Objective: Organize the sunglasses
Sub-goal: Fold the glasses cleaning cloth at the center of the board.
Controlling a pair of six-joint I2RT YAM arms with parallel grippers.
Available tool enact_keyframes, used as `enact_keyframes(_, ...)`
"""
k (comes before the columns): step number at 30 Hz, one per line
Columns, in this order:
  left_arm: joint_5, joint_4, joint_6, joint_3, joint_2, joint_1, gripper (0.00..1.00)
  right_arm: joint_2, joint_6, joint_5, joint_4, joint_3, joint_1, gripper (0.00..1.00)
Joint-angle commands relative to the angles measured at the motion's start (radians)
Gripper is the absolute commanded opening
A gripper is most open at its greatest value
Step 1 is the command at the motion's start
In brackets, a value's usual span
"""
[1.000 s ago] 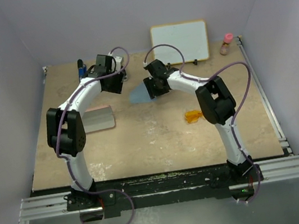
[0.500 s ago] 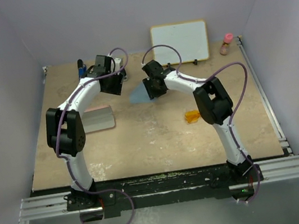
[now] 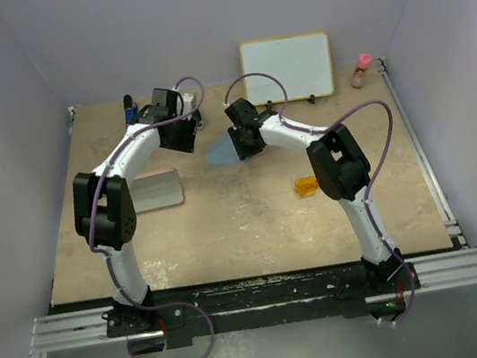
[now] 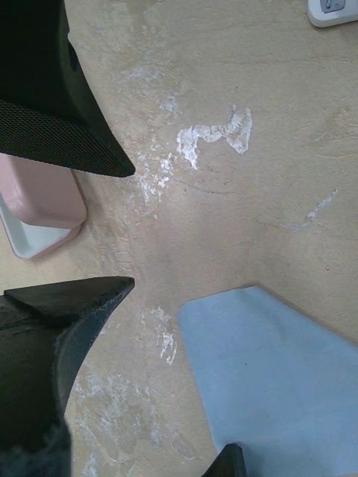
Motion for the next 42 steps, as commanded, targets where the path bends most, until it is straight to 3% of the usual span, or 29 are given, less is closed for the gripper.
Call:
enact_keyframes(1,0.019,0.003,-0.02,0.025,-0.037,0.012,0.6,0.064,0.023,0.003,-0.106,-0.043,0.019,0.3)
enact_keyframes(3,0.029,0.002,-0.021,0.025,-0.035,0.012,0.6,0.068,0.023,0.002,-0.104,-0.044,0.019,0.21)
enact_keyframes(6,0.057,-0.004,-0.022,0.022,-0.027,0.013,0.6,0.07,0.024,0.006,-0.104,-0.041,0.02,0.0)
enact_keyframes(17,0.169,-0.027,-0.054,0.036,0.063,-0.003,0.59,-0.004,0.1,-0.056,0.002,-0.103,0.02,0.0)
enact_keyframes(24,0.121,-0.07,-0.065,0.115,0.154,-0.077,0.59,-0.015,0.127,-0.065,0.046,-0.13,0.018,0.0)
enact_keyframes(30,0.081,-0.137,-0.085,0.245,0.246,-0.078,0.59,-0.023,0.129,-0.07,0.066,-0.155,0.017,0.0)
enact_keyframes(42,0.021,-0.17,-0.089,0.297,0.316,-0.075,0.59,-0.035,0.125,-0.071,0.087,-0.18,0.01,0.0)
